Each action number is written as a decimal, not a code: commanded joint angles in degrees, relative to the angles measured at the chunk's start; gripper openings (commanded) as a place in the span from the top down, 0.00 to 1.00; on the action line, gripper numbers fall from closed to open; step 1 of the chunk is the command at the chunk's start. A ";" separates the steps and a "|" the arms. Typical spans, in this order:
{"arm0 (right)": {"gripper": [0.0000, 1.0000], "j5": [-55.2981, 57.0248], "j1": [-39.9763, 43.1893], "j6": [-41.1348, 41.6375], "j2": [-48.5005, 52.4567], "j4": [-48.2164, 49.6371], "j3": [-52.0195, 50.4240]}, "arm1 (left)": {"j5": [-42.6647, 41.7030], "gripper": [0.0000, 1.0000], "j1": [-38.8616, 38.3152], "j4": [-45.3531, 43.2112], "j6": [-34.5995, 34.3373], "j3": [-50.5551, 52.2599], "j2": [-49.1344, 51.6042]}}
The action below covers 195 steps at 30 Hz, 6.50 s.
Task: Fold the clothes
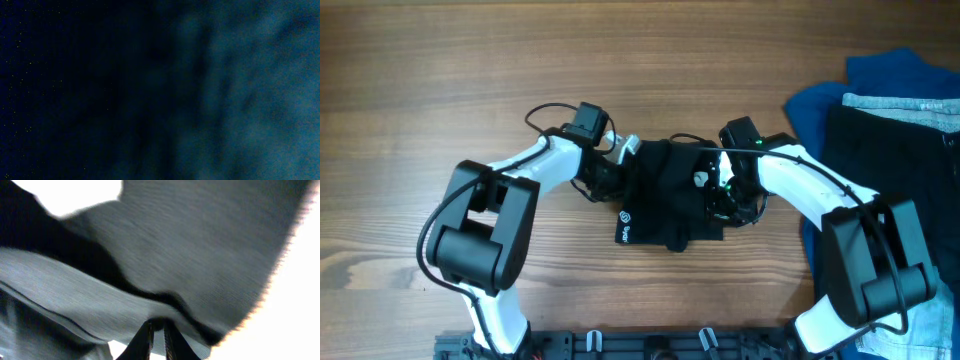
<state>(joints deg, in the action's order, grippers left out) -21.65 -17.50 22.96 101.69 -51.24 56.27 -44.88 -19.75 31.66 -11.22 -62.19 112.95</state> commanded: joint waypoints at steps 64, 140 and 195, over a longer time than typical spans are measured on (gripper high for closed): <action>0.67 -0.70 0.87 7.02 -16.52 4.55 8.66 | 16.24 0.30 79.60 15.06 -6.99 -2.38 -25.97; 0.00 4.55 0.87 -14.21 -47.58 18.84 8.76 | 41.79 0.00 22.64 26.29 5.03 -2.38 -74.31; 0.00 8.70 13.62 -30.47 -101.42 52.37 -55.98 | 41.79 0.00 22.64 26.29 5.03 -2.38 -74.31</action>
<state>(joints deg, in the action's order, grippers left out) -13.45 -4.19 -7.01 0.97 0.69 0.45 -3.86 3.31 58.11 -7.51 -64.66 38.72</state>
